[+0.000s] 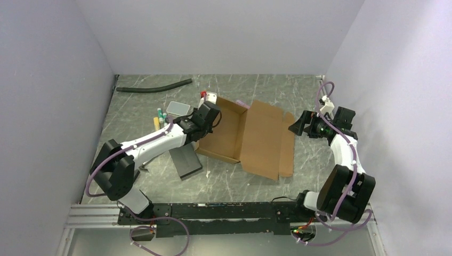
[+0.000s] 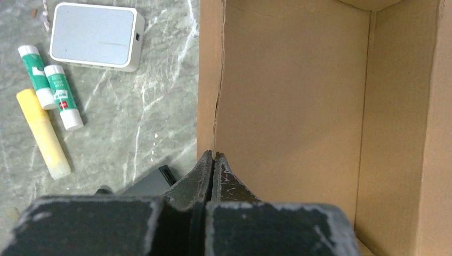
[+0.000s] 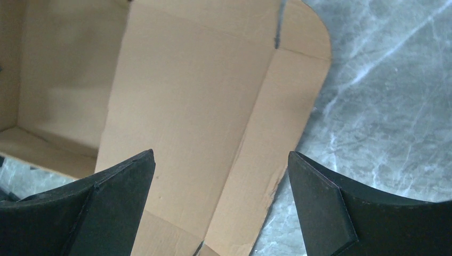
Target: Fold the paper box
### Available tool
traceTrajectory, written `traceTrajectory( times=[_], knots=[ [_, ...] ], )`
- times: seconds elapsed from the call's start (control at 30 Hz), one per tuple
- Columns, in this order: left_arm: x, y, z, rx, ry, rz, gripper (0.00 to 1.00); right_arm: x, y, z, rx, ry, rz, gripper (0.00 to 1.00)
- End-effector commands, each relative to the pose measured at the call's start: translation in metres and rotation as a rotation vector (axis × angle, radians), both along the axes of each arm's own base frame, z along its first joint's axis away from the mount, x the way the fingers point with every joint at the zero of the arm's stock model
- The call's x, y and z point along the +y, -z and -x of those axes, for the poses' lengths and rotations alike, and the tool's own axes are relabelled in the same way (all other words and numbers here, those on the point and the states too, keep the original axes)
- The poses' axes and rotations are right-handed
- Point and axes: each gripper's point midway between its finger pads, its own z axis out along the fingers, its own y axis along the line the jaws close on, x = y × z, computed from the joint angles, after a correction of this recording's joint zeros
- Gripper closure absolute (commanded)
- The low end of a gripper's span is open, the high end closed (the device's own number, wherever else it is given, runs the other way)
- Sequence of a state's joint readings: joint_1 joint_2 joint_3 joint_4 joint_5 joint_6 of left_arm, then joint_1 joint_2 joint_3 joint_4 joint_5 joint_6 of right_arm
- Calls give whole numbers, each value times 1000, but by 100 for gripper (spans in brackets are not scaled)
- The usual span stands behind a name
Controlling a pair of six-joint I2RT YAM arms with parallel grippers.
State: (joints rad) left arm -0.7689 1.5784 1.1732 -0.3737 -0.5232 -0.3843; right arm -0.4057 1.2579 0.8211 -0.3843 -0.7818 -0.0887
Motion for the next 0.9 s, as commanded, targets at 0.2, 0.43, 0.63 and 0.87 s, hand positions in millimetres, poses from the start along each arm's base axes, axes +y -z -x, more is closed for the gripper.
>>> traceTrajectory(
  times=[0.2,0.43,0.63,0.87],
  knots=[
    [-4,-15,7,-51,-53,183,100,-25,39,-14,118,124,-51,1],
    [11,-3,9,-65,-87,154,100,-16,56,-16,156,44,-129,2],
    [10,-3,8,-98,-61,172,100,-9,63,-26,162,-75,-188,3],
    [13,-7,11,-155,-35,202,100,-17,68,-48,140,-85,-204,6]
  ],
)
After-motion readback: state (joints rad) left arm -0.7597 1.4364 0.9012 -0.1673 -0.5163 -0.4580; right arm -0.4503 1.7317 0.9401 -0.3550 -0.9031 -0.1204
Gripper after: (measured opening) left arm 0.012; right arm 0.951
